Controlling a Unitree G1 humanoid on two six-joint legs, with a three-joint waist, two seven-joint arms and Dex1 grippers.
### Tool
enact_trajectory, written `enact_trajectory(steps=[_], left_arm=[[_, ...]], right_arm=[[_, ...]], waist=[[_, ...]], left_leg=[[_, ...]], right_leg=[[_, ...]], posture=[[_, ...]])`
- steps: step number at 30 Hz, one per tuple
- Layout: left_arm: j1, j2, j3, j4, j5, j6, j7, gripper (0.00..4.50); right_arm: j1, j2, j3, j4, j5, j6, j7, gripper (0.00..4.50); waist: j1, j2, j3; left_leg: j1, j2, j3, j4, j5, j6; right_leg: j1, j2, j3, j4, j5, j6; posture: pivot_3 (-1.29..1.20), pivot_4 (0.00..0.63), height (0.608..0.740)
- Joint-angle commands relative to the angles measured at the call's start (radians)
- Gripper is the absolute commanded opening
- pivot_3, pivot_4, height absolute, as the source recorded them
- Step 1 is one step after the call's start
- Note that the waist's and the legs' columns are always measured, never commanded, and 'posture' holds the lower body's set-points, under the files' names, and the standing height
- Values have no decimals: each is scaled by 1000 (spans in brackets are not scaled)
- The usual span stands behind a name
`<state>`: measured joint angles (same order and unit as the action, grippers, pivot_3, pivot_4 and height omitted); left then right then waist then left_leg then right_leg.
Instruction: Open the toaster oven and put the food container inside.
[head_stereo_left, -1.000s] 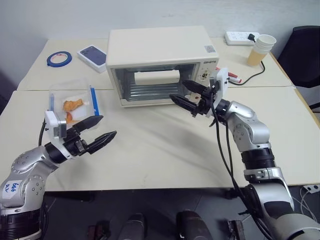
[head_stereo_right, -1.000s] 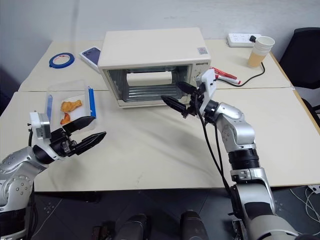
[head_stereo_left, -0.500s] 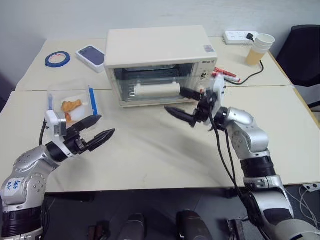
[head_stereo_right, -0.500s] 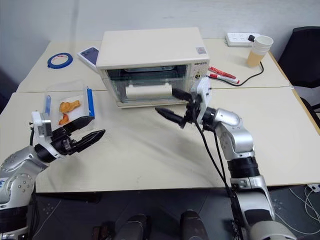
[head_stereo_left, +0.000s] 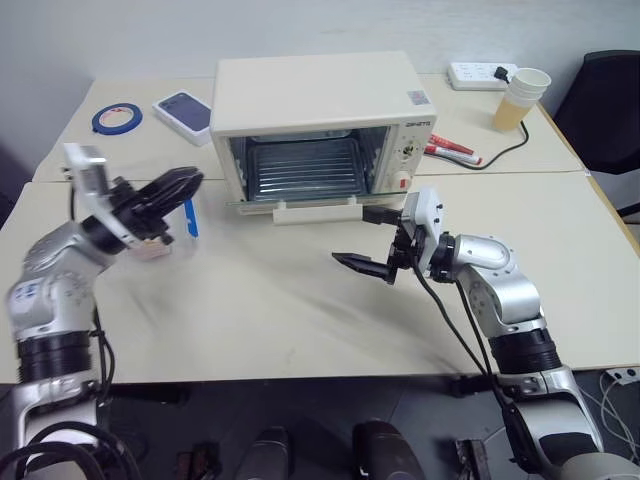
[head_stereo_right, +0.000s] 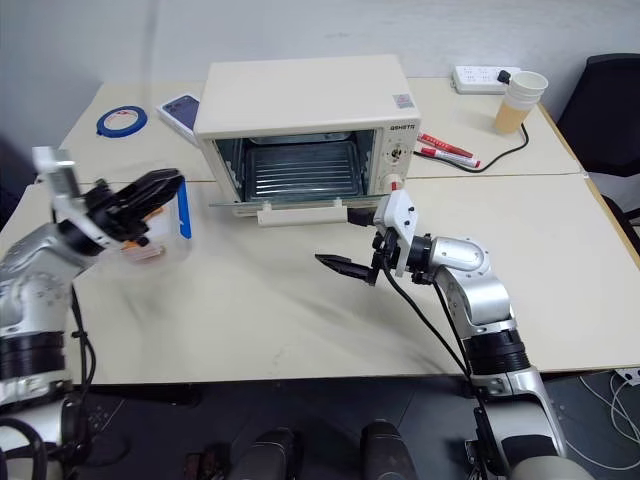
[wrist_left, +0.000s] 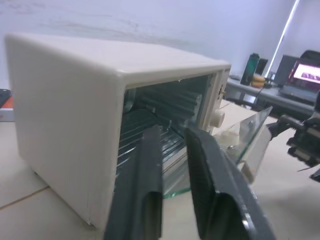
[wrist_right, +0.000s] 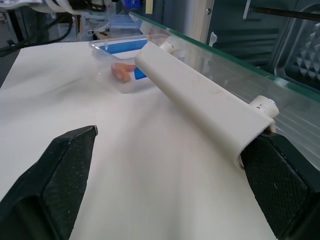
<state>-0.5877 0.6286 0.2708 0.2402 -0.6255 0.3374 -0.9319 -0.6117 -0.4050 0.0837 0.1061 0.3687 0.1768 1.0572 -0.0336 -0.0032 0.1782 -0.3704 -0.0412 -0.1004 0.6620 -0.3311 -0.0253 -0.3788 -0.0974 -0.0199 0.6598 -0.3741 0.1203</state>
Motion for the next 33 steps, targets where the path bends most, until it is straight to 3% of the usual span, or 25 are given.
enact_trajectory(steps=[1, 5, 14, 18, 25, 30, 33], left_arm=[[-33, -20, -47, 41, 71, -77, -26, 66], [-46, -33, -106, 44, 126, -108, -52, 66], [5, 35, -204, -57, 271, -186, -98, 66], [52, 58, -270, -84, 383, -268, -93, 66], [107, 21, -294, -114, 464, -261, 16, 66], [165, -1, -285, -196, 409, -194, 11, 66], [213, -9, -213, -288, 287, -114, 3, 559]], right_arm=[[12, 5, 10, -44, 2, -24, 13, 4500], [70, -20, -2, -83, -10, -32, 3, 4500], [549, -233, -166, -263, -9, -107, 24, 4500], [680, -276, -279, -278, 5, -169, 2, 4500], [693, -268, -353, -316, 54, -199, -26, 4500], [605, -252, -330, -327, 108, -169, -33, 4500], [540, -237, -306, -332, 166, -113, -26, 4500]], waist=[[-6, 0, 0], [-4, 0, 0], [20, 0, 0], [29, 0, 0], [33, 0, 0], [33, 0, 0], [30, 0, 0]], left_leg=[[0, 0, 0, 0, 0, 0], [0, 1, 0, 1, 0, 0], [-2, -2, -1, 1, 0, 1], [0, -1, 2, 2, 0, 2], [1, 0, 1, 2, 0, 2], [1, -1, 1, 2, 0, 2], [1, 0, 1, 2, 0, 2]], right_leg=[[0, 0, 0, 0, 0, 0], [-1, 0, -1, 0, 0, 0], [0, -1, 1, -3, 0, 0], [1, 0, 2, -3, 0, 1], [2, 0, 4, -3, 0, 1], [3, 0, 4, -3, 0, 1], [3, -1, 5, -3, 0, 1]], posture=[[0, 150, 740], [0, 150, 740], [0, 150, 740], [0, 150, 740], [0, 150, 740], [0, 150, 740], [0, 150, 740]])
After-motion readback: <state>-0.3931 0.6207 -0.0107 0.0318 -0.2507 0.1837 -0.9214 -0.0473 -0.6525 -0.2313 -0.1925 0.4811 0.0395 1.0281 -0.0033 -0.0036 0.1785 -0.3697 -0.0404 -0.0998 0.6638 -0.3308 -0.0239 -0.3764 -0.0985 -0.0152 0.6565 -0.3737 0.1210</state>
